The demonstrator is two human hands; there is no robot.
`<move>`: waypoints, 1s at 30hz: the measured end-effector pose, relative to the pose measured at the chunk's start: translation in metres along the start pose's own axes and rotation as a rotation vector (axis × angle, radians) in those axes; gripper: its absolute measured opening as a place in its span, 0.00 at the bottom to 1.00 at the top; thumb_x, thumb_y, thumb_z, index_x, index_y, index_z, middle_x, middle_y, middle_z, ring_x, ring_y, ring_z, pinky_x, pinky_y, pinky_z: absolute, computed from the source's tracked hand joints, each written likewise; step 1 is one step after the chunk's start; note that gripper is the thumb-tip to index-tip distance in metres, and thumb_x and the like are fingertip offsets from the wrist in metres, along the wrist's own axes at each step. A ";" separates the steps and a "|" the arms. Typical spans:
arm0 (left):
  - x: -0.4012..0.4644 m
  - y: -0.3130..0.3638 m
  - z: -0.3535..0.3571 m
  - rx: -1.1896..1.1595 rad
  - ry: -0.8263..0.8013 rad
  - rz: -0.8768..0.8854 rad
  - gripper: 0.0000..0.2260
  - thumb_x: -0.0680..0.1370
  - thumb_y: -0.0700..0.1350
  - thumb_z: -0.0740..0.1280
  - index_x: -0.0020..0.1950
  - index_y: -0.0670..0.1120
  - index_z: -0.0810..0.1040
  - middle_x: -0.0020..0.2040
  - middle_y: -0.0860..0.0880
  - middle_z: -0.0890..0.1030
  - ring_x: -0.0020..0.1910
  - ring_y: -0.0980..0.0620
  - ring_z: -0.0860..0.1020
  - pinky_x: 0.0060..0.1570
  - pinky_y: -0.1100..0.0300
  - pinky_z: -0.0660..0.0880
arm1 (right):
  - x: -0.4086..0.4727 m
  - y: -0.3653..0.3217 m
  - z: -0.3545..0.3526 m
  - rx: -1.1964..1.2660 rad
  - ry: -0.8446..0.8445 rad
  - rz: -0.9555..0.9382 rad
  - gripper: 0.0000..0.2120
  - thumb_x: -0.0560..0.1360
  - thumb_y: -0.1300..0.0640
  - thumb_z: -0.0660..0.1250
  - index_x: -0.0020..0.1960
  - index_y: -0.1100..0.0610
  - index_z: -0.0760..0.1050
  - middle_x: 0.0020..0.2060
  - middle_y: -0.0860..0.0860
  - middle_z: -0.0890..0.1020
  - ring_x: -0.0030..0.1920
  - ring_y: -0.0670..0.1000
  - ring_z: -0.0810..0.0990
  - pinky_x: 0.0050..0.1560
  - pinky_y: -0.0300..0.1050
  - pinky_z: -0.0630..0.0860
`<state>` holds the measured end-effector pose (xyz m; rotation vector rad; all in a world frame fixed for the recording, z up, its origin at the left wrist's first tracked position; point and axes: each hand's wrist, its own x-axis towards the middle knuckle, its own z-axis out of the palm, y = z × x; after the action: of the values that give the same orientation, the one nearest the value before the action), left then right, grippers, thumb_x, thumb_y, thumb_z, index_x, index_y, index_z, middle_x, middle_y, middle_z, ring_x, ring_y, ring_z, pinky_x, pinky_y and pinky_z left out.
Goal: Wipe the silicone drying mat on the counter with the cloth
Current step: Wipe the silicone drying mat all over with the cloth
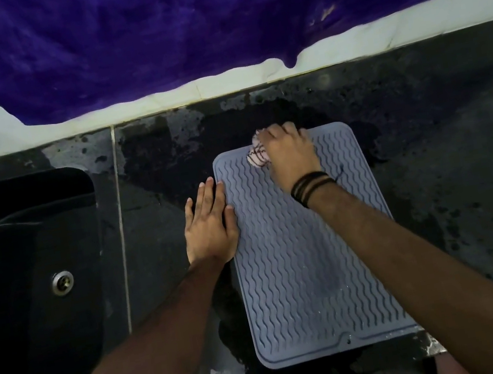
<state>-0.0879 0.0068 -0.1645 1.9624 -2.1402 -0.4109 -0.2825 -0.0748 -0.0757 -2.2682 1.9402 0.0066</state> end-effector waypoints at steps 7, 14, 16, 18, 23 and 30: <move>-0.002 0.003 -0.002 0.050 0.014 -0.037 0.26 0.84 0.54 0.47 0.82 0.51 0.57 0.82 0.51 0.56 0.81 0.53 0.50 0.79 0.43 0.44 | -0.029 -0.004 0.030 -0.033 -0.074 0.008 0.27 0.72 0.63 0.66 0.70 0.57 0.68 0.69 0.56 0.70 0.69 0.60 0.65 0.67 0.64 0.61; -0.001 0.003 -0.004 0.019 0.002 -0.025 0.24 0.86 0.51 0.52 0.82 0.50 0.57 0.82 0.50 0.55 0.82 0.52 0.48 0.79 0.43 0.43 | -0.082 -0.005 0.016 -0.023 -0.182 -0.023 0.25 0.73 0.57 0.67 0.70 0.56 0.68 0.69 0.54 0.70 0.68 0.58 0.66 0.67 0.58 0.63; -0.001 0.003 -0.005 0.000 -0.015 -0.028 0.24 0.86 0.52 0.52 0.82 0.50 0.55 0.82 0.50 0.54 0.82 0.53 0.47 0.79 0.43 0.41 | -0.069 -0.002 0.005 0.013 -0.119 0.017 0.23 0.73 0.58 0.67 0.68 0.55 0.71 0.65 0.55 0.74 0.66 0.58 0.69 0.66 0.57 0.66; -0.001 0.004 -0.007 -0.019 -0.030 -0.036 0.25 0.86 0.52 0.51 0.83 0.51 0.53 0.83 0.51 0.52 0.81 0.54 0.46 0.79 0.44 0.40 | -0.043 -0.001 -0.005 0.027 0.003 0.059 0.23 0.72 0.59 0.69 0.67 0.56 0.71 0.63 0.56 0.75 0.65 0.60 0.70 0.66 0.58 0.67; -0.001 0.005 -0.007 -0.010 -0.025 -0.057 0.25 0.86 0.53 0.50 0.83 0.52 0.52 0.83 0.52 0.52 0.81 0.55 0.45 0.79 0.45 0.40 | 0.004 -0.013 0.002 0.031 -0.064 0.030 0.28 0.73 0.62 0.67 0.72 0.57 0.66 0.68 0.56 0.71 0.68 0.60 0.66 0.68 0.58 0.64; 0.000 0.003 -0.001 0.033 -0.008 -0.058 0.25 0.86 0.54 0.49 0.83 0.52 0.53 0.83 0.53 0.53 0.81 0.55 0.46 0.79 0.46 0.41 | -0.052 -0.012 0.031 0.036 -0.042 -0.014 0.29 0.72 0.60 0.67 0.72 0.56 0.66 0.69 0.53 0.70 0.69 0.58 0.65 0.68 0.56 0.62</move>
<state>-0.0899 0.0073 -0.1622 2.0483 -2.1118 -0.3965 -0.2756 -0.0178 -0.0996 -2.2403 1.8880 0.0174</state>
